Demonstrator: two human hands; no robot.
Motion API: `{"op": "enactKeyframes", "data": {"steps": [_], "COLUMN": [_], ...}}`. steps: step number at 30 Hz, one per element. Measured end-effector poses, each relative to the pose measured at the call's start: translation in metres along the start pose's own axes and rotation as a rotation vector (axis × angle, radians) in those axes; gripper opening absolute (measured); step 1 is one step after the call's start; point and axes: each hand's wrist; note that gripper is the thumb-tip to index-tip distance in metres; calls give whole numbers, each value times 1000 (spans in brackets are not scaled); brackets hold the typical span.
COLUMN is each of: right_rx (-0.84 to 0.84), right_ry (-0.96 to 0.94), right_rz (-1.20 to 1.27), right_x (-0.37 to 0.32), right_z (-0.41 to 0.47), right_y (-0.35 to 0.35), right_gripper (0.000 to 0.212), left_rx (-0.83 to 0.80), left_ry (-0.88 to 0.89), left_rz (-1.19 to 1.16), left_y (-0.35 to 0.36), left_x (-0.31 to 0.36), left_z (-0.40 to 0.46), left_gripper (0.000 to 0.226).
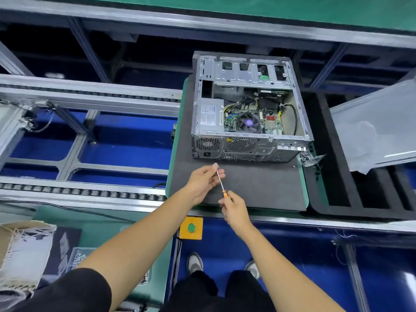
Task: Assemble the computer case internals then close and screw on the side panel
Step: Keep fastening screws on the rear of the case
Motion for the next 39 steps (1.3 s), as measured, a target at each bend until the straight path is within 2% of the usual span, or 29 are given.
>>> {"op": "enactKeyframes", "data": {"steps": [2, 6, 8, 9, 10, 11, 13, 14, 15, 16, 19, 22, 29, 39], "right_rx": [3, -5, -4, -3, 0, 2, 3, 0, -6, -11, 0, 9, 32, 2], "right_ry": [-4, -15, -14, -11, -7, -4, 1, 3, 3, 4, 13, 22, 35, 35], "right_rz": [-6, -39, -53, -54, -49, -38, -21, -21, -25, -26, -23, -18, -42, -46], "right_x": [-2, -2, 1, 2, 4, 7, 12, 14, 16, 18, 22, 23, 18, 15], "right_z": [0, 3, 3, 4, 4, 4, 4, 4, 4, 4, 3, 2, -6, -18], "right_y": [-1, -6, -8, -10, -11, -11, -12, -12, -12, -11, -10, -9, -6, -5], "right_gripper": [40, 36, 35, 35, 34, 33, 32, 32, 32, 33, 33, 31, 28, 34], "left_rx": [-13, -31, 16, 83, 191, 334, 585, 630, 627, 608, 417, 293, 351, 325], "left_ry": [5, -11, 2, 77, 230, 456, 991, 1219, 1367, 1432, 1357, 1328, 1250, 1303], "left_rz": [26, 94, 153, 225, 351, 531, 969, 1192, 1395, 1567, 1963, 2151, 2154, 2105], "left_y": [-2, -7, -8, -7, -8, -12, -17, -16, -13, -7, 15, 20, 27, 16], "left_x": [1, 9, 17, 22, 27, 34, 58, 74, 90, 105, 136, 144, 146, 136], "left_z": [0, -5, -13, -16, -18, -18, -17, -16, -12, -8, 4, 15, 19, 6], "left_gripper": [25, 48, 58, 57, 50, 40, 34, 40, 49, 57, 70, 59, 52, 49]}}
Point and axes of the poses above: each hand's wrist, its own z-axis towards the middle knuckle, its own y-axis out of the palm, x = y × z, and after that the axes turned 12 degrees about -y, right-handed
